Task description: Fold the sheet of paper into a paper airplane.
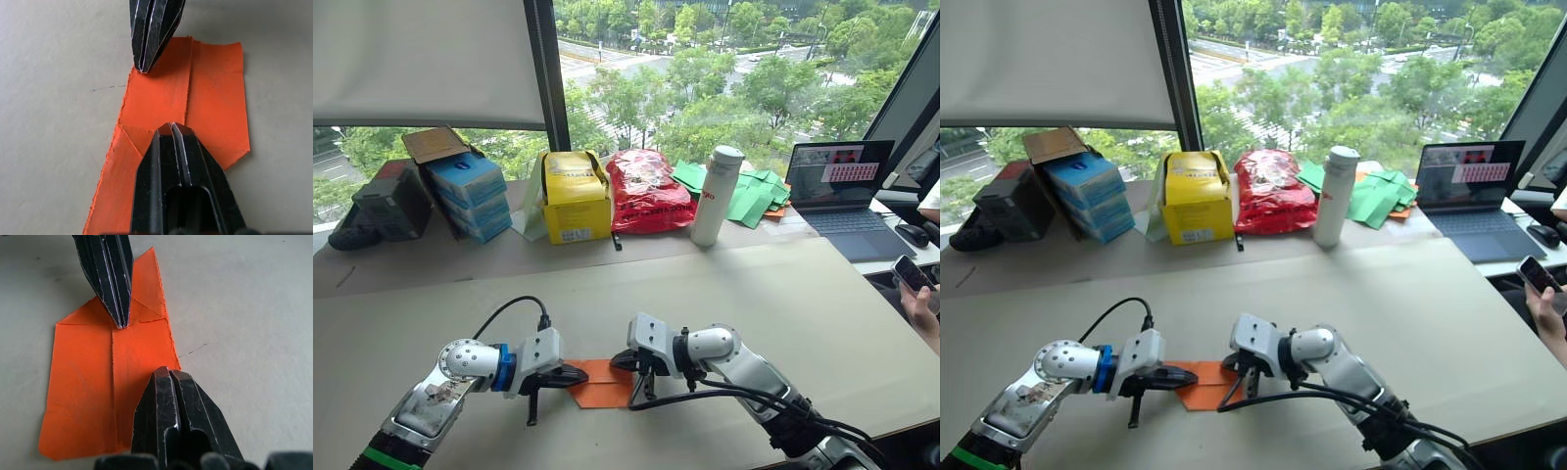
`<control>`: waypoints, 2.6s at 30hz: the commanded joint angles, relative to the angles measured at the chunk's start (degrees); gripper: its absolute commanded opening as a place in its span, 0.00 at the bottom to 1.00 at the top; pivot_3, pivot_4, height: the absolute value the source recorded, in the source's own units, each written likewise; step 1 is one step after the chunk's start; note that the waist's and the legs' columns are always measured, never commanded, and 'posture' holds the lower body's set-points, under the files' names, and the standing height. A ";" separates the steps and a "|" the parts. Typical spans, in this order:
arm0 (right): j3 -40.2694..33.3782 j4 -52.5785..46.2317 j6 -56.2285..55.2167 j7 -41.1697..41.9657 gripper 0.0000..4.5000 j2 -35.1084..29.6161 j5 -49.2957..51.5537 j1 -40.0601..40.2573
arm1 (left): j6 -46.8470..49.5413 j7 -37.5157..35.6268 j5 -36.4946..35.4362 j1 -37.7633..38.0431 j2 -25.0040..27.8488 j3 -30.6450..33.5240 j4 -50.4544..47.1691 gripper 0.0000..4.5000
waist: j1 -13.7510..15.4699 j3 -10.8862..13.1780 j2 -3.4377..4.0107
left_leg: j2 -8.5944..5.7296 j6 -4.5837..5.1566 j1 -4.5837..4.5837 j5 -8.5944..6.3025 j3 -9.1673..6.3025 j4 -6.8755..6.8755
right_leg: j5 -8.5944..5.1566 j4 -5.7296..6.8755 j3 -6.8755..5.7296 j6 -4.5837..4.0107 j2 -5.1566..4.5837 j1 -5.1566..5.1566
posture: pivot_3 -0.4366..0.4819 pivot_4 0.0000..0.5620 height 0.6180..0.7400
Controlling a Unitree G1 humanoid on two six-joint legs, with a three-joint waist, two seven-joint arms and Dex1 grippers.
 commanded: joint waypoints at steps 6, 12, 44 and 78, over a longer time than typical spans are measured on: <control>1.06 -0.20 1.70 0.48 0.00 -0.76 -0.99 0.47 | -2.49 -1.01 3.43 3.16 4.01 -0.33 2.96 0.00 | -0.22 -0.08 -0.01 | 0.03 0.06 0.07 -0.03 0.00 -0.02 | 0.00 0.02 0.02 -0.01 0.01 0.03 | 0.48 0.27 1.00; 1.19 0.12 1.51 0.52 0.00 -0.69 -1.16 0.24 | -2.81 -1.78 2.22 5.38 7.74 2.75 2.94 0.00 | -0.30 -0.10 -0.01 | 0.07 0.25 0.20 -0.15 0.01 -0.12 | -0.02 0.08 0.01 -0.08 0.02 0.05 | 0.48 0.27 1.00; -6.75 -3.10 8.17 6.12 0.99 -0.94 12.53 -4.88 | 6.17 -1.28 -14.24 13.56 7.18 19.34 -6.89 0.00 | -0.11 0.05 -0.07 | 0.11 0.32 0.75 -0.21 -0.09 -0.32 | -0.09 -0.21 -0.04 -0.16 -0.02 0.73 | 0.48 0.27 1.00; -11.82 2.50 -11.74 -6.62 0.01 1.68 2.28 -6.88 | 14.45 3.62 -24.28 -0.43 -1.08 22.14 -1.69 0.00 | -0.09 0.08 -0.10 | 0.06 0.03 0.68 -0.05 -0.12 -0.28 | -0.08 -0.16 -0.11 -0.15 -0.04 0.67 | 0.48 0.27 1.00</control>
